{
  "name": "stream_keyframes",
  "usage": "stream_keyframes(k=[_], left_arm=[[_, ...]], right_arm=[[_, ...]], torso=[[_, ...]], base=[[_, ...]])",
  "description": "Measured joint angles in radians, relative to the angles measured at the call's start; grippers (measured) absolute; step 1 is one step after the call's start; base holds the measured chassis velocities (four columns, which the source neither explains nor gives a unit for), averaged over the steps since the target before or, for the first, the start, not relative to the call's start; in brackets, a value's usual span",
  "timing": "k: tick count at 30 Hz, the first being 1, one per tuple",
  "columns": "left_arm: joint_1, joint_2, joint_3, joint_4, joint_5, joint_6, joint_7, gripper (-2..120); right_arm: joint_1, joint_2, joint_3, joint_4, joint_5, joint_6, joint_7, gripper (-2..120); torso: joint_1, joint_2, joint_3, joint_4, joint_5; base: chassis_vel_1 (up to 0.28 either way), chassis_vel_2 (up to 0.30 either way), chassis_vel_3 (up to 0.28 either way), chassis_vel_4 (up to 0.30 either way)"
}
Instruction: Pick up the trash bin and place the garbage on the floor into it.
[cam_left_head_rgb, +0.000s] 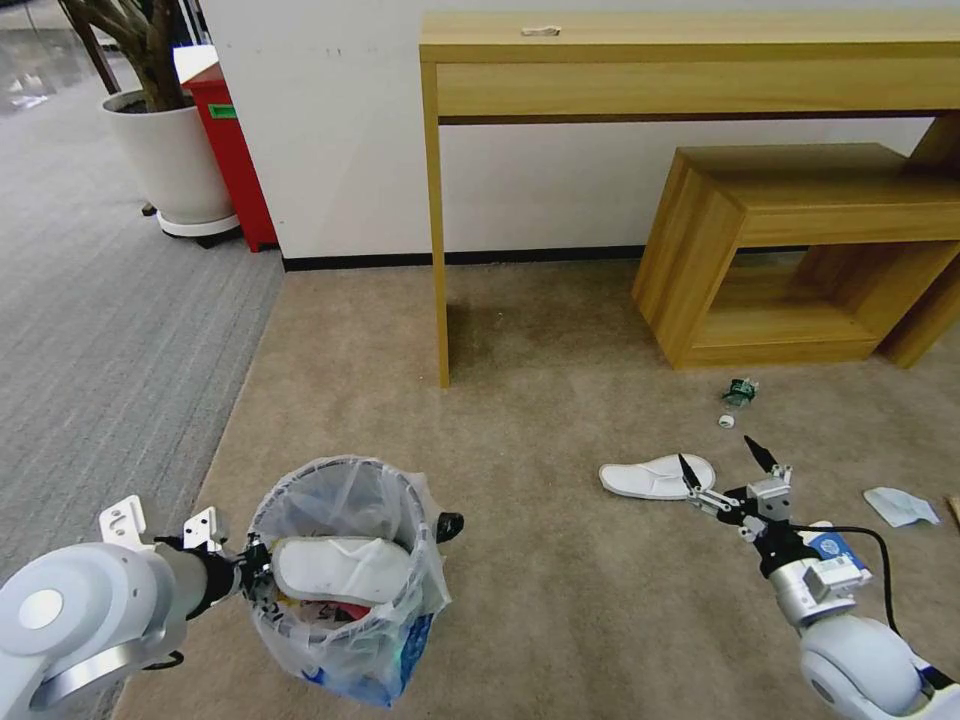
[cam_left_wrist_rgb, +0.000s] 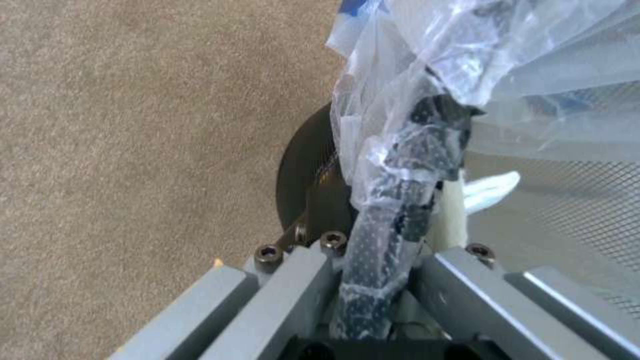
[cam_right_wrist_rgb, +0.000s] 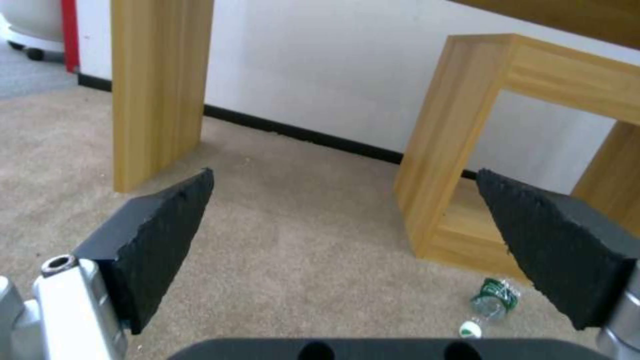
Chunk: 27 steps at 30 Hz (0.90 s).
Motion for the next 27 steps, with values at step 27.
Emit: stream_keyframes(k=[27], left_arm=[[0.002, -0.001, -0.002, 0.010, 0.021, -0.001, 0.010, 0]], right_arm=[[-0.027, 0.051, 0.040, -0.034, -0.047, 0.051, 0.003, 100]], torso=[[0.000, 0.000, 0.000, 0.0000, 0.0001]], base=[[0.000, 0.000, 0.000, 0.000]])
